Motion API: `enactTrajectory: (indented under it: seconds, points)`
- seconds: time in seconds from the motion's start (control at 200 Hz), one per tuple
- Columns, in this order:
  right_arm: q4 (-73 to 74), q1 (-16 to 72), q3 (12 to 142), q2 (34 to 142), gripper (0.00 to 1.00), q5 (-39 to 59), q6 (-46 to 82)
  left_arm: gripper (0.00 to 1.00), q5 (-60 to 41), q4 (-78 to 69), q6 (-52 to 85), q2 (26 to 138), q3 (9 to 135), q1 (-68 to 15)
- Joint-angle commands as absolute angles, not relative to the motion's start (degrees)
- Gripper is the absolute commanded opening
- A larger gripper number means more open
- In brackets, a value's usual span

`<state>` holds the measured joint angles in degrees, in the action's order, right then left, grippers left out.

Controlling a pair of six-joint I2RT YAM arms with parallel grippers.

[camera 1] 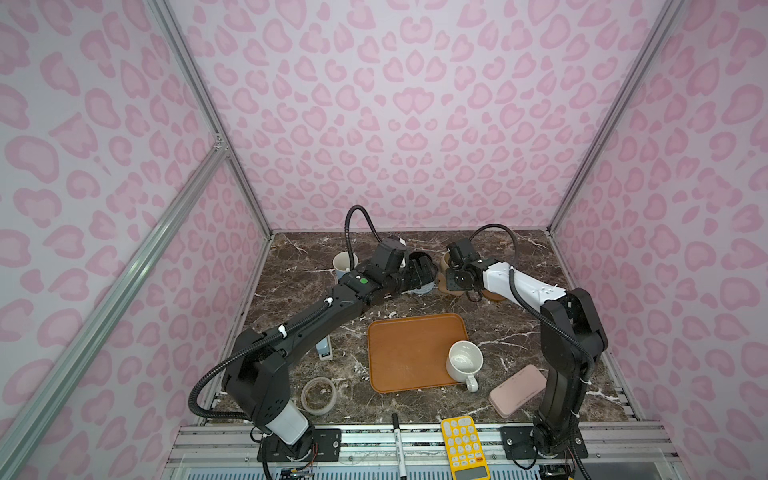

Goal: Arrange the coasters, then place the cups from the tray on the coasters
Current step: 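Lower the cream mug onto the cork paw coaster with the right gripper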

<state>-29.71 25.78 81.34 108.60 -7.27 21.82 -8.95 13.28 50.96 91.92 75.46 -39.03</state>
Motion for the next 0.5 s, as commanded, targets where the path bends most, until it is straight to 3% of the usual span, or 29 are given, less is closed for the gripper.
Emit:
enactTrajectory:
  seconds: [0.0, 0.495]
  points:
    - [-28.3, 26.6, 80.8, 108.2, 0.0, -9.3, 21.7, 1.0, -8.7, 11.8, 50.6, 90.8, 74.4, -39.0]
    - [-26.4, 26.5, 77.7, 110.3, 0.0, -9.5, 22.8, 1.0, -8.6, 11.1, 50.6, 90.1, 72.9, -39.0]
